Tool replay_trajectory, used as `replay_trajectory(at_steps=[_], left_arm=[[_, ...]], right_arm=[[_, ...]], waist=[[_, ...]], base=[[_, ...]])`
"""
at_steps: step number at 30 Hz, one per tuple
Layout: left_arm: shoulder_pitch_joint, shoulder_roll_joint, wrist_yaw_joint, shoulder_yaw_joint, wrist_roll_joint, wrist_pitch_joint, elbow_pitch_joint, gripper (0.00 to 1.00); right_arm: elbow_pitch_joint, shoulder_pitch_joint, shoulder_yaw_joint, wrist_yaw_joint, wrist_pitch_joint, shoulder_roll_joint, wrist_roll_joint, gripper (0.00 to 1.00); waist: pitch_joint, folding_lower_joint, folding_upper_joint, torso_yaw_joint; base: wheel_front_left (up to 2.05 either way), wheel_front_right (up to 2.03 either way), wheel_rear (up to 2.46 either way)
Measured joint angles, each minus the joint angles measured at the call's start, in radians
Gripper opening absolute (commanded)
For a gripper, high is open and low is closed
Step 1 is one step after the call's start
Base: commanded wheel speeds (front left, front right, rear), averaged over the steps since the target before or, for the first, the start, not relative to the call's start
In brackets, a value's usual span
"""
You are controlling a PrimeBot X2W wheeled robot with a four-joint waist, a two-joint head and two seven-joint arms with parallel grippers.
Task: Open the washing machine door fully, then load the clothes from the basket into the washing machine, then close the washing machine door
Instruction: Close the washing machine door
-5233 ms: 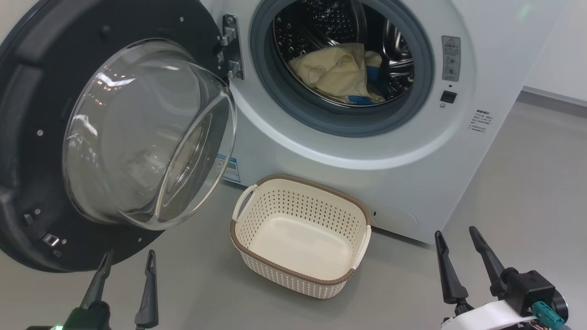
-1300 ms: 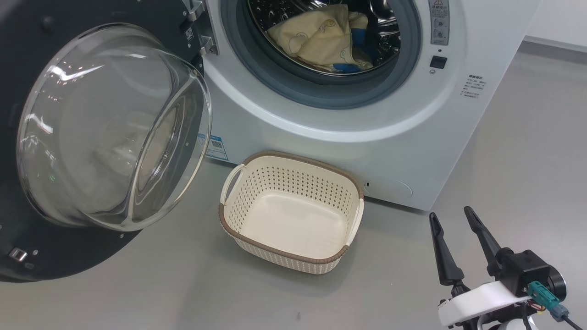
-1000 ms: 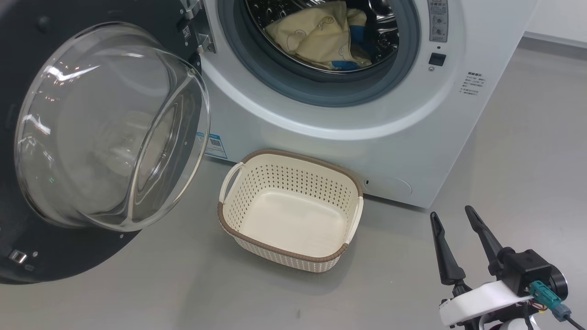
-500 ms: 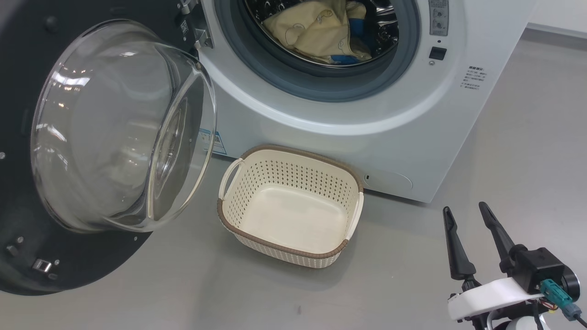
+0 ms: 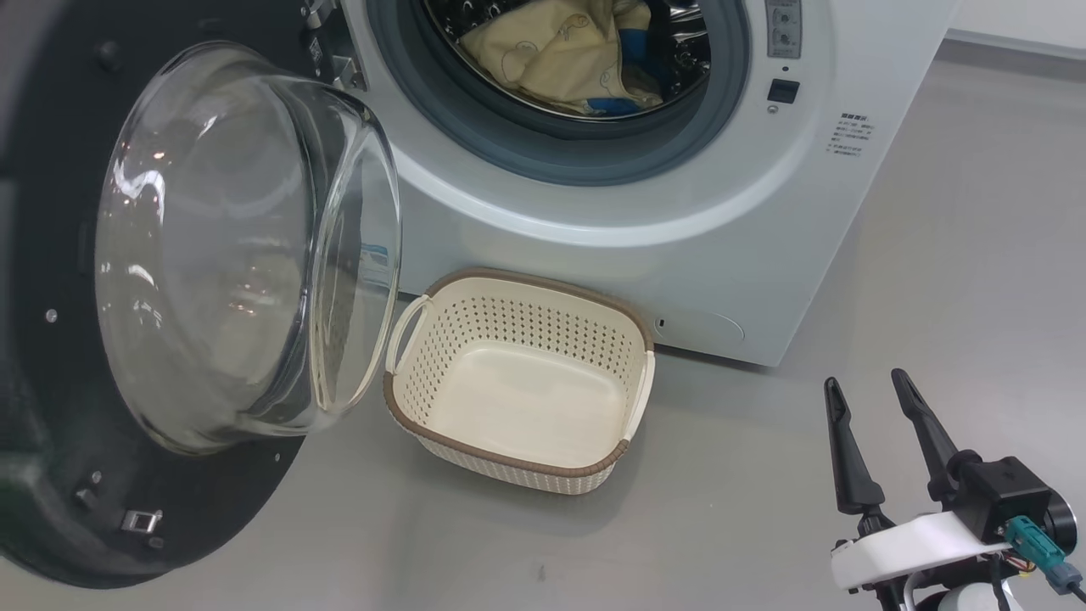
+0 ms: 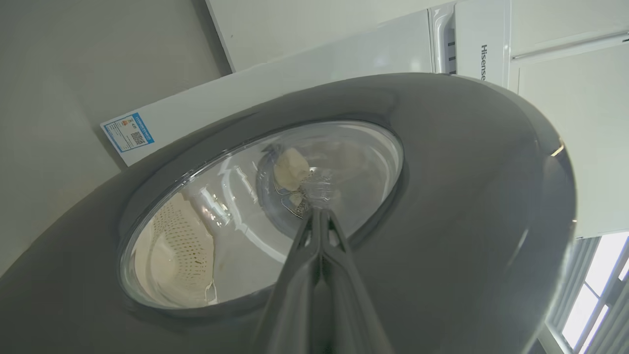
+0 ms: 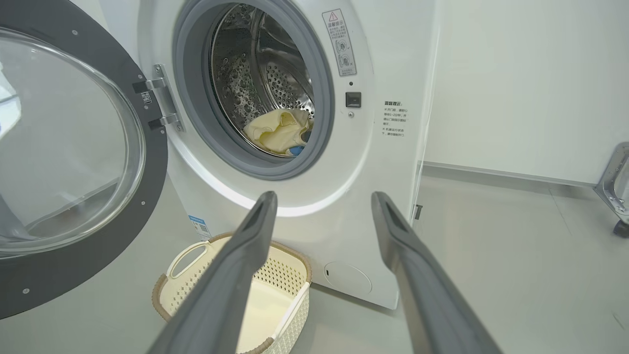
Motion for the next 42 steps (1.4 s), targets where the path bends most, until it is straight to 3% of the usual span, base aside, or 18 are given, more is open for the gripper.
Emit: replay_trajectory(at_steps=[14,35,42], left_arm=[[0.033,-0.012,-0.001,-0.059,-0.007,0.098,-0.175,0.0],[0.037,-0.064,-0.003,-0.114,-0.009,0.099,-0.262,0.0],[0.004,-0.072,0.023,-0.154,0.007,0.092,-0.277,0.0]], right_arm=[[-0.001,-0.019,-0.005,-0.008,-0.008,0.005,0.003,1.0],[0.001,-0.059,0.021,-0.004,-0.016,0.018,0.009,1.0],[0.0,-0.067,0.034,0.006,-0.016,0.024,0.009,1.0]], waist=[[0.001,0.0,0.0,-0.075],[0.017,0.0,0.0,-0.249],[0.034,0.0,0.0,-0.308]], base=[[0.0,0.0,0.0],[0.0,0.0,0.0],[0.0,0.0,0.0]])
